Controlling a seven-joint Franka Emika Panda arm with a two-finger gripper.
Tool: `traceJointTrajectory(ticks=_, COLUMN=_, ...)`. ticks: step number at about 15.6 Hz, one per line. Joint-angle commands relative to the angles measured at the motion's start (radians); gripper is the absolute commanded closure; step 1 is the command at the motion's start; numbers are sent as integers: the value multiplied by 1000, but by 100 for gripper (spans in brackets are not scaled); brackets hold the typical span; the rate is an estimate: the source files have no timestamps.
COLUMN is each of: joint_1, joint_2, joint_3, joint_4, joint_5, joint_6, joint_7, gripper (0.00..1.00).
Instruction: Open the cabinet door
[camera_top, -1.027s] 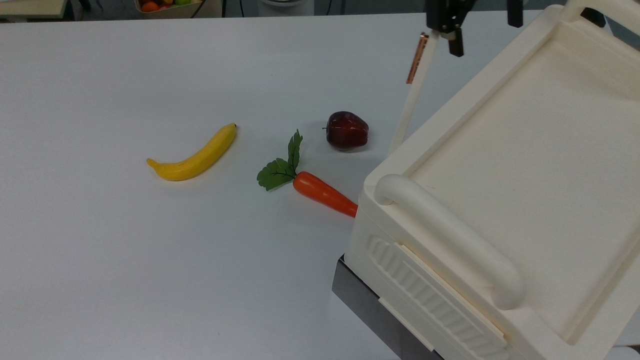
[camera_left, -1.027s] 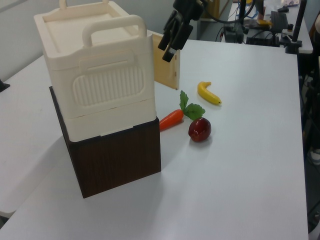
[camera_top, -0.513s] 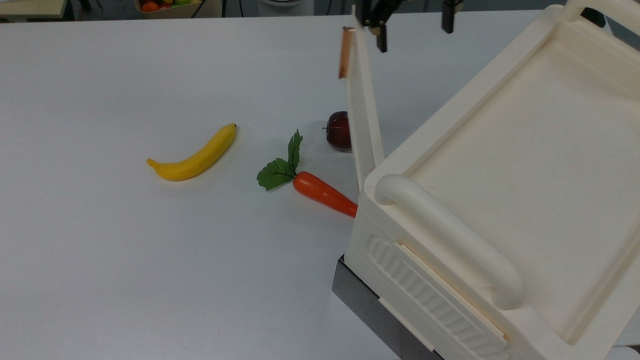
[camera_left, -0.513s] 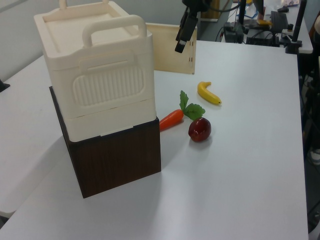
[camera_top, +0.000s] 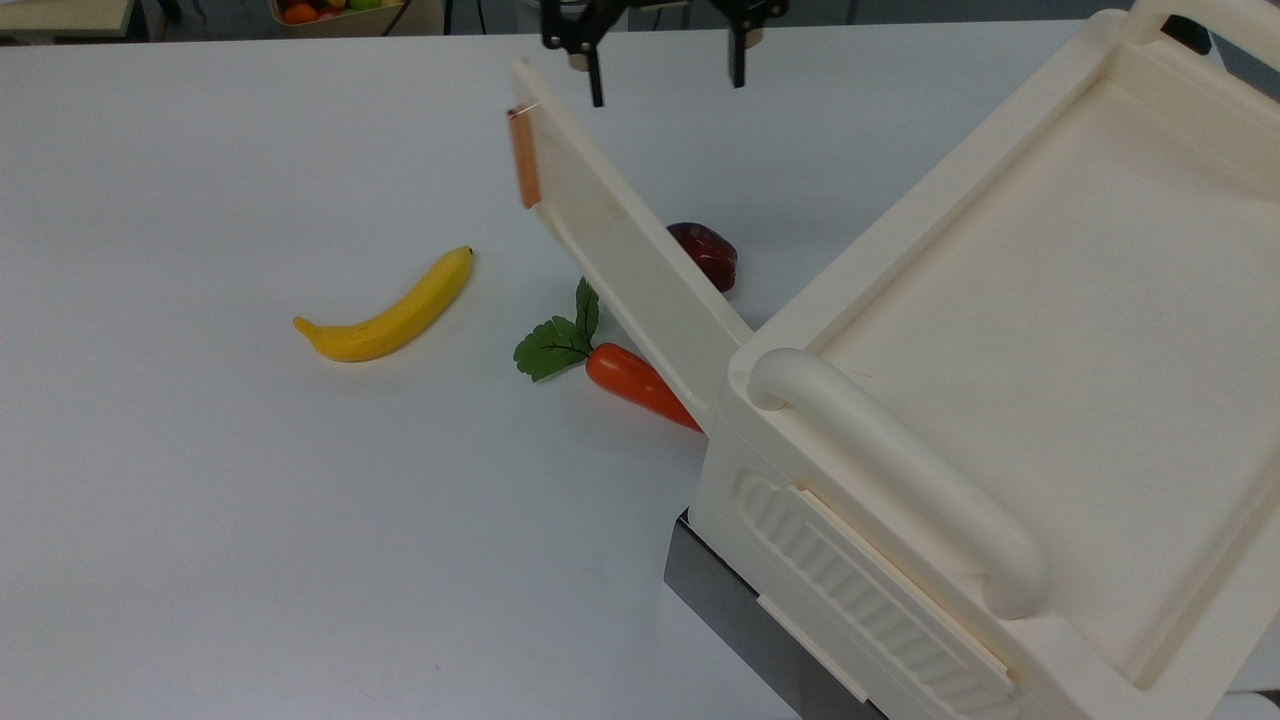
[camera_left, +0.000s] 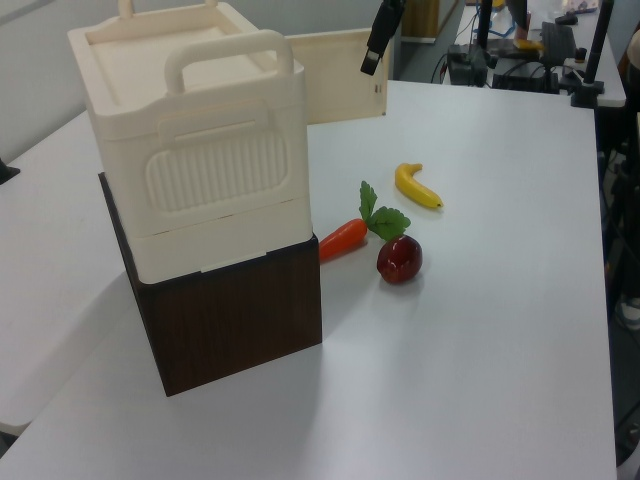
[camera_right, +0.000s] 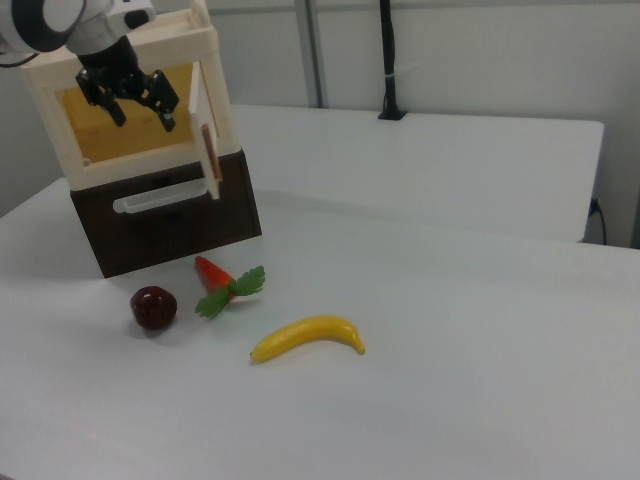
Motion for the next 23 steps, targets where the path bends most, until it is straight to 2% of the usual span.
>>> traceJointTrajectory(ticks=1, joint_1=-38, joint_2=-24, joint_3=-1, joint_4=-22, joint_5=-20, joint_6=-16, joint_7=22, gripper=0)
traceJointTrajectory(ticks=5, joint_1=-47, joint_2=-21, joint_3=-1, joint_4=-34, joint_5=-57, joint_6=-44, joint_7=22, gripper=0)
traceJointTrajectory(ticks=12, joint_1=-71, joint_2=-33, joint_3=-2, joint_4=-94, joint_5=-63, joint_6=-264, joint_7=25, gripper=0)
traceJointTrajectory(ticks=17, joint_1=-134, joint_2=-84, joint_3=-5, joint_4=-180, joint_5=-82, joint_6=-275, joint_7=22, gripper=0)
traceJointTrajectory(ticks=23, joint_1=-173, joint_2=-95, joint_3=-7, joint_4=-175, joint_5=-82, joint_6=-277, joint_7=23, gripper=0)
